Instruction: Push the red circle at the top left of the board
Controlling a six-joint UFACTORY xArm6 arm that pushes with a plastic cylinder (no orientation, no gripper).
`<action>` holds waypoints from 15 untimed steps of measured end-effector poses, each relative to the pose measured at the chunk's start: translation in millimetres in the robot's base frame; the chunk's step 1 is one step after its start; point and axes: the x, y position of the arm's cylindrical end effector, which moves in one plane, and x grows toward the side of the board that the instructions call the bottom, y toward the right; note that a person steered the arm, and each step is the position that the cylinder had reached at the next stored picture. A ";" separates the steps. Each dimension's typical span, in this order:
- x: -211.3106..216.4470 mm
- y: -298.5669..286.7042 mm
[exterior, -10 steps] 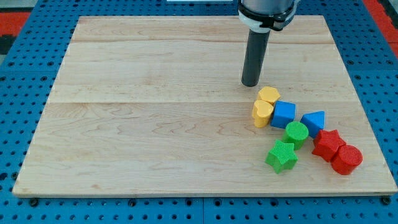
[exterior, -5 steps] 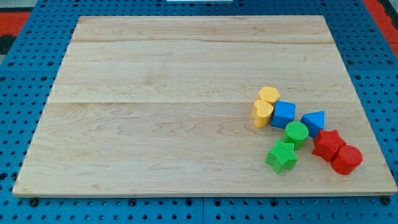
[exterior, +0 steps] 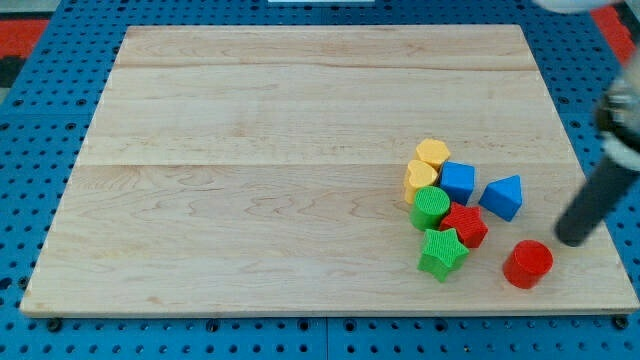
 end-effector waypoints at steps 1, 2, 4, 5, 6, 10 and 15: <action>46.6 23.0; 57.7 -45.2; -18.4 -138.0; -54.5 -153.7; -79.9 -136.9; -153.9 -99.8; -202.3 -336.8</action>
